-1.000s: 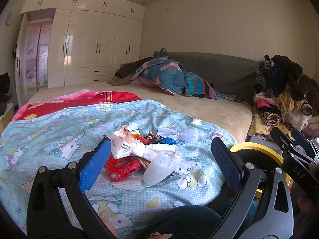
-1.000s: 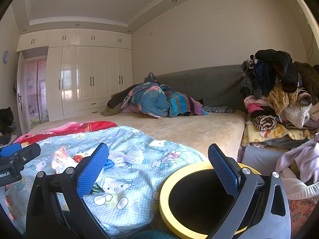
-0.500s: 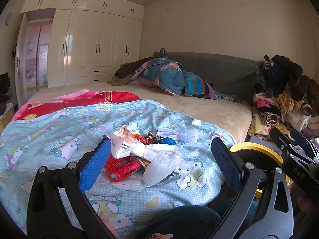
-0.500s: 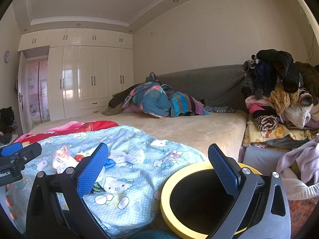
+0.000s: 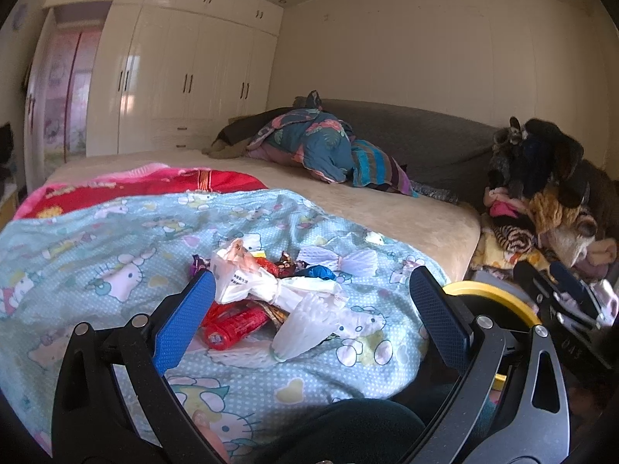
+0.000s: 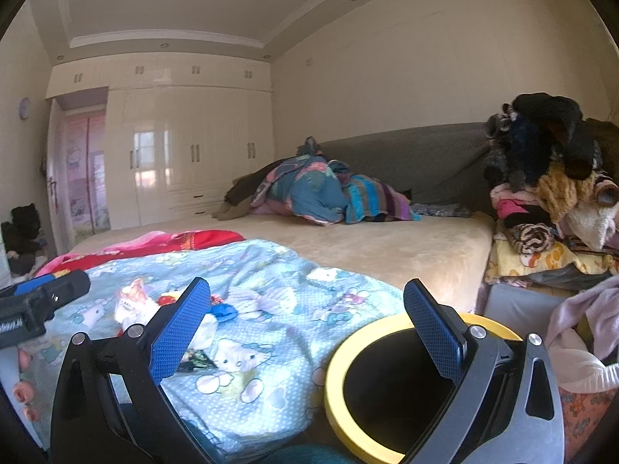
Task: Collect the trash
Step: 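Reach the right tool to the white plastic bag and close on it, then lift the white bag with the right tool and carry it over the bin, then open the right tool to drop the white bag into the bin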
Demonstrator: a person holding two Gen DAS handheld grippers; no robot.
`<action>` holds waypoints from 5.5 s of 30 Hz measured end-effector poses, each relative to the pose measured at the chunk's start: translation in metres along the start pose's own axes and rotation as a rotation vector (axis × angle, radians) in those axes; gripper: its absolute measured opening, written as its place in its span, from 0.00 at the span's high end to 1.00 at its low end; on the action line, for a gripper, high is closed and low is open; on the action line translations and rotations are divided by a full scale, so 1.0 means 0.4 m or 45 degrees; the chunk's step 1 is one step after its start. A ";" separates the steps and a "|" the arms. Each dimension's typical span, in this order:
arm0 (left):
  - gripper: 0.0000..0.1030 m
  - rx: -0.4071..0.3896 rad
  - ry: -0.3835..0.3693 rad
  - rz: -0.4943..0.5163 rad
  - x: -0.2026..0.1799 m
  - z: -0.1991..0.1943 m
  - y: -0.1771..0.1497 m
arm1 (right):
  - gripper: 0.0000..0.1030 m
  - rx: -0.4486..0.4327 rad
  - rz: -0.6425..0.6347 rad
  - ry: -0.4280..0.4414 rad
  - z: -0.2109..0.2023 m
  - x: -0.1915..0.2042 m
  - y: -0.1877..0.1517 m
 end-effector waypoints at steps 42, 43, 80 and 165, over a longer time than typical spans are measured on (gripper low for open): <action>0.10 0.339 0.027 -0.279 0.320 0.259 -0.004 | 0.36 0.756 -0.169 0.734 0.269 0.392 -0.150; 0.10 0.360 0.013 -0.277 0.314 0.273 -0.012 | 0.40 0.781 -0.153 0.744 0.275 0.393 -0.158; 0.74 0.214 -0.134 -0.263 0.192 0.222 0.099 | 0.76 0.712 0.199 0.763 0.197 0.170 -0.049; 0.14 0.431 -0.515 0.295 -0.469 0.278 -0.150 | 0.37 0.725 0.571 -0.060 0.210 -0.536 -0.137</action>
Point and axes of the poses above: each gripper's, at about its wrist camera, not at the fingertips, and z roughly the way its jaws point, x to its left, y to its top, the point moved 6 cm from there along z, roughly the way its jaws point, and after that the axes turned 1 degree about -z, right-handed, at the moved point
